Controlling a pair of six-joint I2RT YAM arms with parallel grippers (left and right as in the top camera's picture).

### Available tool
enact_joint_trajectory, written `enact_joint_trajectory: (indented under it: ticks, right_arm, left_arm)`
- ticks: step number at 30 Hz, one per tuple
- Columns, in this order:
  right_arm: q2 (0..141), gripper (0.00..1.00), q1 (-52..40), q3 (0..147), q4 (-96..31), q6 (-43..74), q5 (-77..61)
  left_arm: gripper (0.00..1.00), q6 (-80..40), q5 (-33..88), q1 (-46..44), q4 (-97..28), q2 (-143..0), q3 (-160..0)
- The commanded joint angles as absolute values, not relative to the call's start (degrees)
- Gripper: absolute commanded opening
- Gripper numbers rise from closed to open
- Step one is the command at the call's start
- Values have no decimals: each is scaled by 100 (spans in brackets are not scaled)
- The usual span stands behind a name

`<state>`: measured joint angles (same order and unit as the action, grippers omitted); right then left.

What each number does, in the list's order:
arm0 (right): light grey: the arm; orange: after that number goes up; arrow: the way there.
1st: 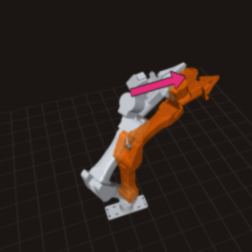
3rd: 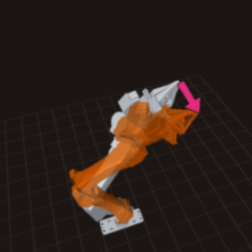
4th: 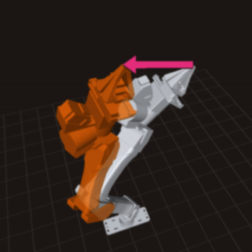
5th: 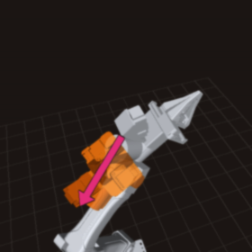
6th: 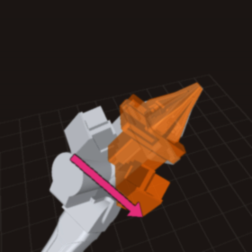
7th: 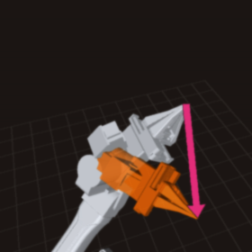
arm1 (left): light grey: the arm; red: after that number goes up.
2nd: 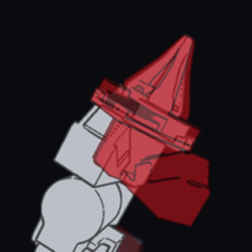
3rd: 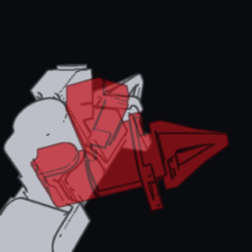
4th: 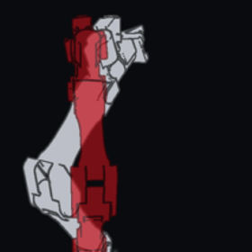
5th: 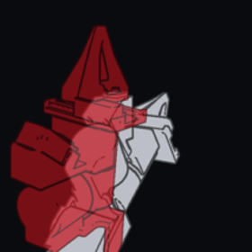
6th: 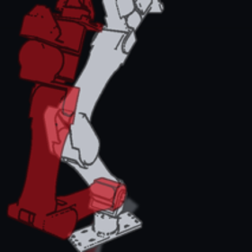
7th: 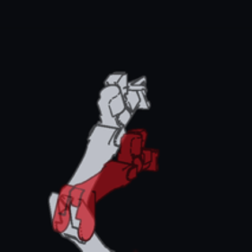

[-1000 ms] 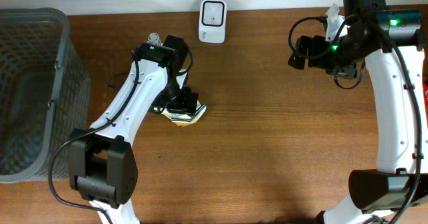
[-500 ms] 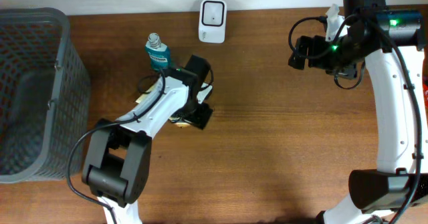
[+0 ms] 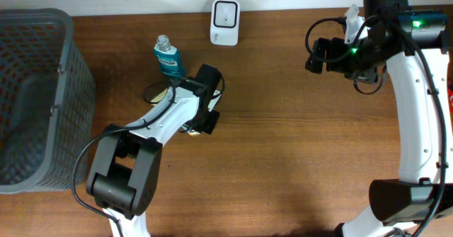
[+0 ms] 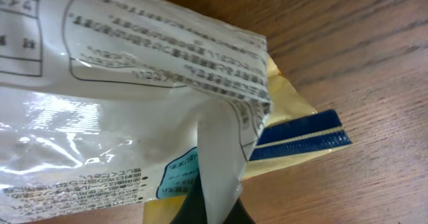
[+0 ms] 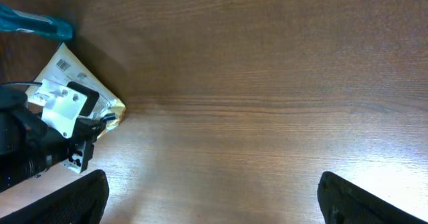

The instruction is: Scan the item barcode

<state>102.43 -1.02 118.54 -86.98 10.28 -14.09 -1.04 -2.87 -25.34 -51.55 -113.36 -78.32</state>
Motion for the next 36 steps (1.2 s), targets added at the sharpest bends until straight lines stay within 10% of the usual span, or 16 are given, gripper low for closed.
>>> enact_joint_trajectory:
  ticks: [1,9,23,36]
  right_arm:
    - [10250,98,-150,11828,-8700,985,-1439]
    - [10250,99,-150,11828,-8700,985,-1439]
    - [10250,99,-150,11828,-8700,987,-1439]
    - [10250,98,-150,11828,-8700,987,-1439]
  left_arm:
    - [0,-637,-228,-2550,-5802,-11303,-8484]
    - [0,-1090,1417,-2255,-7811,-11063,-12193]
    - [0,-537,2670,-1756,-7918,-11002,-12285]
    - [0,3579,3498,-2646,-8009,-11869,-11723]
